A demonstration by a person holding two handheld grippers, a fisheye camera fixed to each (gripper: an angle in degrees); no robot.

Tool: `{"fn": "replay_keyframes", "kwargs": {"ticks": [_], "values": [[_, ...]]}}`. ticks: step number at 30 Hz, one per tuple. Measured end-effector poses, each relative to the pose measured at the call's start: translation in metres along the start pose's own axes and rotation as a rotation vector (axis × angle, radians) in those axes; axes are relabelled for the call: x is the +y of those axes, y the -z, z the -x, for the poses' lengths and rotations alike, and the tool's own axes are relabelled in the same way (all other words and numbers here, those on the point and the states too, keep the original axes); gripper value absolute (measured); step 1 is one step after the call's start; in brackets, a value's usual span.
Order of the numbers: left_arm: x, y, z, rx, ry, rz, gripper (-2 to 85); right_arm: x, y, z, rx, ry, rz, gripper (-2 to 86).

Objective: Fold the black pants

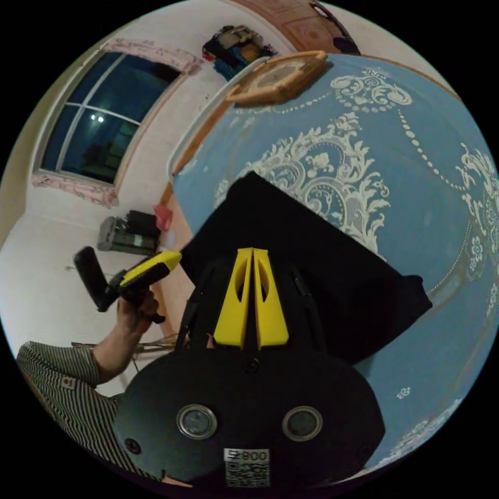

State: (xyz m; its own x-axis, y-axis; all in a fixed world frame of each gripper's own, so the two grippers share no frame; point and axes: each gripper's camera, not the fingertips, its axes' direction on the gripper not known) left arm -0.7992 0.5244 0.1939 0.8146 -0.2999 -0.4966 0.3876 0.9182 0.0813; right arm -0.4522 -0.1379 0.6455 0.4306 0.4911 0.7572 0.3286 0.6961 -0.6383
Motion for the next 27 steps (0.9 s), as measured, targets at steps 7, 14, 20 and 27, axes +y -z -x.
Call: {"fn": "replay_keyframes", "kwargs": {"ticks": [7,14,20,27], "values": [[-0.006,-0.021,0.021,-0.039,0.082,0.054,0.2,0.000,-0.044,0.007,0.109,0.025,0.096,0.1],[-0.005,-0.035,0.035,-0.002,0.124,0.080,0.3,0.020,-0.061,-0.013,0.086,0.005,0.118,0.2],[0.002,-0.031,0.028,0.081,0.058,0.041,1.2,0.073,-0.023,-0.039,-0.049,0.026,-0.031,0.2],[0.015,-0.057,-0.011,0.235,-0.144,0.175,5.9,0.207,0.004,-0.115,-0.218,-0.209,-0.111,1.5]]}}
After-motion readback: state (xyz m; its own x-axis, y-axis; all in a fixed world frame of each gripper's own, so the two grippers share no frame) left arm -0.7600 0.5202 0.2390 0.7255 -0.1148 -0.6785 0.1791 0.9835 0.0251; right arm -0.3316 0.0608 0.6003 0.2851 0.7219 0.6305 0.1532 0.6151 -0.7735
